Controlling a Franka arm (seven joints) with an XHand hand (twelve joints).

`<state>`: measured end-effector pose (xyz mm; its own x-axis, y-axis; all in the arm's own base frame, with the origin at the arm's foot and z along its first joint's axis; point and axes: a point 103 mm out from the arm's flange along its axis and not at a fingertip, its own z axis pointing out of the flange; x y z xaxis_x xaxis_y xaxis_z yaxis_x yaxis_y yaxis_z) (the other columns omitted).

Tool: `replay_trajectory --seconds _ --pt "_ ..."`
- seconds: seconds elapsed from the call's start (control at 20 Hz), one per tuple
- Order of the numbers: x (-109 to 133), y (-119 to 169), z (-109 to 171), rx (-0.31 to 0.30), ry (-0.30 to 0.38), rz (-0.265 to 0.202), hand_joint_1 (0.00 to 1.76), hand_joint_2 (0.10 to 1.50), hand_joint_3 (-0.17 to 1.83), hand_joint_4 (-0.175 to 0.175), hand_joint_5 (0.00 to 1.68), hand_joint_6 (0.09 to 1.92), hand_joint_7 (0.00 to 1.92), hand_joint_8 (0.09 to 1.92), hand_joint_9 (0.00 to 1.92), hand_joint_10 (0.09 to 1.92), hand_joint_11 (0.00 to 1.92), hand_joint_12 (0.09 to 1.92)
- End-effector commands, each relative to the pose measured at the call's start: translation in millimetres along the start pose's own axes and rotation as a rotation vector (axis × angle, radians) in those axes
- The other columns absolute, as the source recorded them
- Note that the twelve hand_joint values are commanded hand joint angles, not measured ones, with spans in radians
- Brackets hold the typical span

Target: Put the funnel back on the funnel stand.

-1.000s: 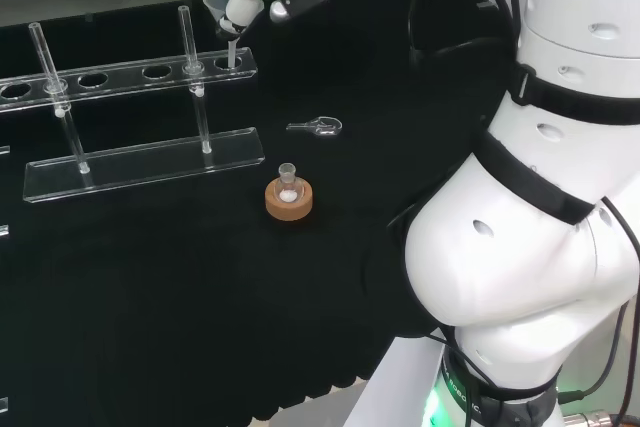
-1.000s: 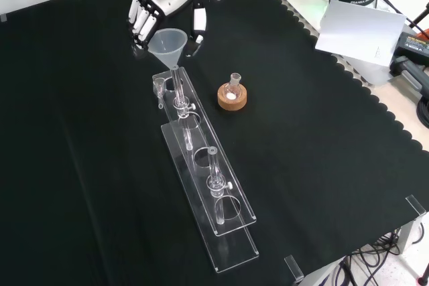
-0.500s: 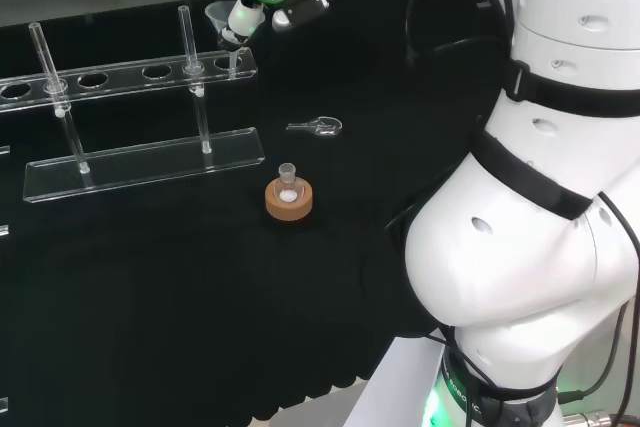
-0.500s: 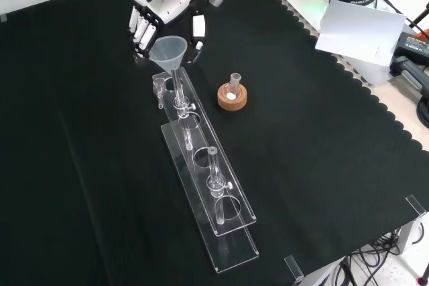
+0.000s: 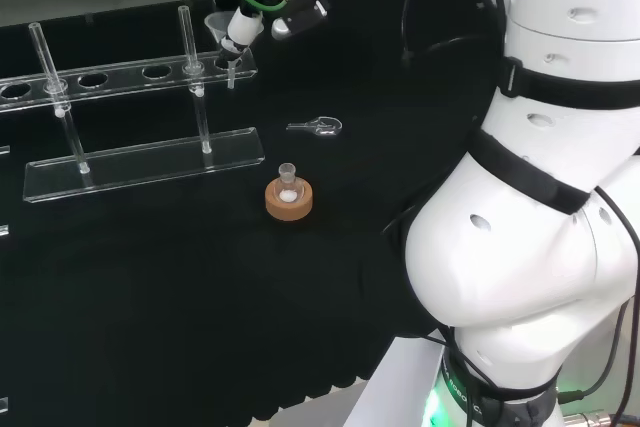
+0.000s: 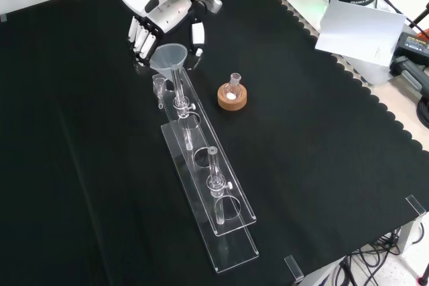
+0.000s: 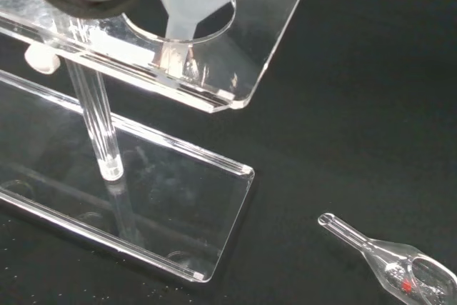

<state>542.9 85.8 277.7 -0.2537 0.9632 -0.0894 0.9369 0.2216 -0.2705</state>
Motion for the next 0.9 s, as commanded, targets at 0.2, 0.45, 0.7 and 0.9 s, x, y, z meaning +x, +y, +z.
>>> replay_trajectory --seconds 0.2,0.45,0.7,0.9 --pt "3 -6 5 0.027 0.038 -0.016 0.74 0.62 0.48 -0.044 0.33 0.27 0.20 0.70 0.53 0.59 0.49 1.28" --pt "7 -18 2 0.018 0.044 -0.012 0.66 0.60 0.39 -0.042 0.30 0.10 0.12 0.68 0.41 0.67 0.44 1.33" --pt "4 -43 -11 -0.022 0.040 0.016 0.64 0.60 0.37 -0.043 0.30 0.09 0.13 0.69 0.39 0.68 0.43 1.33" --pt "0 -71 -21 -0.055 0.046 0.052 0.65 0.61 0.37 -0.045 0.31 0.09 0.14 0.69 0.39 0.68 0.42 1.34"
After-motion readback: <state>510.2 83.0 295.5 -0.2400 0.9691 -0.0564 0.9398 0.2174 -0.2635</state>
